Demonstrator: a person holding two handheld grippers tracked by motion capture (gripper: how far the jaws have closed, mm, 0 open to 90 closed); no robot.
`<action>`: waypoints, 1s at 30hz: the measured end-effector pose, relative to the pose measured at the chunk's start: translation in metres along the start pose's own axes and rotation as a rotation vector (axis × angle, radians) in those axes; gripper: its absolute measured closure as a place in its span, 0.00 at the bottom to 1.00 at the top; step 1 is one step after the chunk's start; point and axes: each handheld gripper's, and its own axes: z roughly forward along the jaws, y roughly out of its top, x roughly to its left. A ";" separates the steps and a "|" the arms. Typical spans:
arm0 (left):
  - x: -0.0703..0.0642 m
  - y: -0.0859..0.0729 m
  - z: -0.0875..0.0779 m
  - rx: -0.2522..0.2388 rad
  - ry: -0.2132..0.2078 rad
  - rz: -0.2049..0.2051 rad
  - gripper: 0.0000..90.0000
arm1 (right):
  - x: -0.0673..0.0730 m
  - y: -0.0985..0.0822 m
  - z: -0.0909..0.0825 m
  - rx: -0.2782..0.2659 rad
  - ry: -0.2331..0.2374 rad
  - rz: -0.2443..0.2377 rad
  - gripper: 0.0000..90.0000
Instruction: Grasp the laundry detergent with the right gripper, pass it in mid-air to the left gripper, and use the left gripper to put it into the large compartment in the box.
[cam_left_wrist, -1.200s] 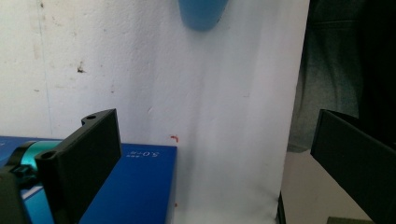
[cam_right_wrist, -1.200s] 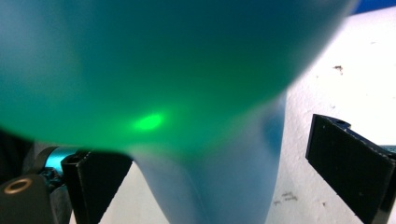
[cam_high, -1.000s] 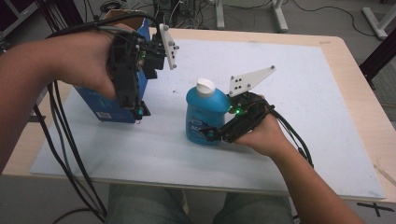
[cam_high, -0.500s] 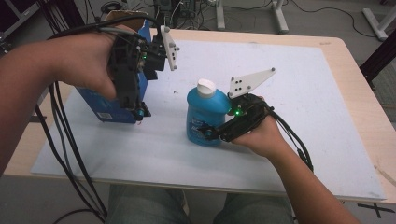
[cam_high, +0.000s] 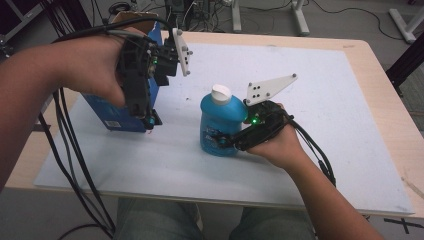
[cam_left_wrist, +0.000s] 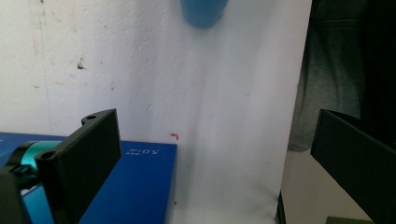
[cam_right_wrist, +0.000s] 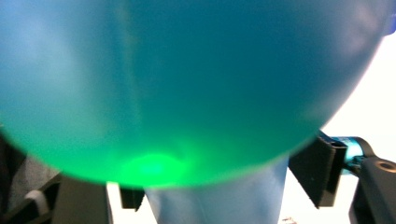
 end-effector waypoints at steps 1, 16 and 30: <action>0.000 0.000 0.000 -0.001 0.000 -0.002 0.02 | 0.001 0.000 0.000 -0.003 -0.001 -0.004 0.36; 0.000 0.002 -0.003 -0.008 0.022 -0.007 0.02 | 0.012 -0.001 0.002 -0.049 -0.066 -0.091 0.51; -0.003 0.021 -0.022 0.015 0.026 -0.005 0.02 | 0.018 0.020 -0.008 -0.063 -0.031 -0.117 0.51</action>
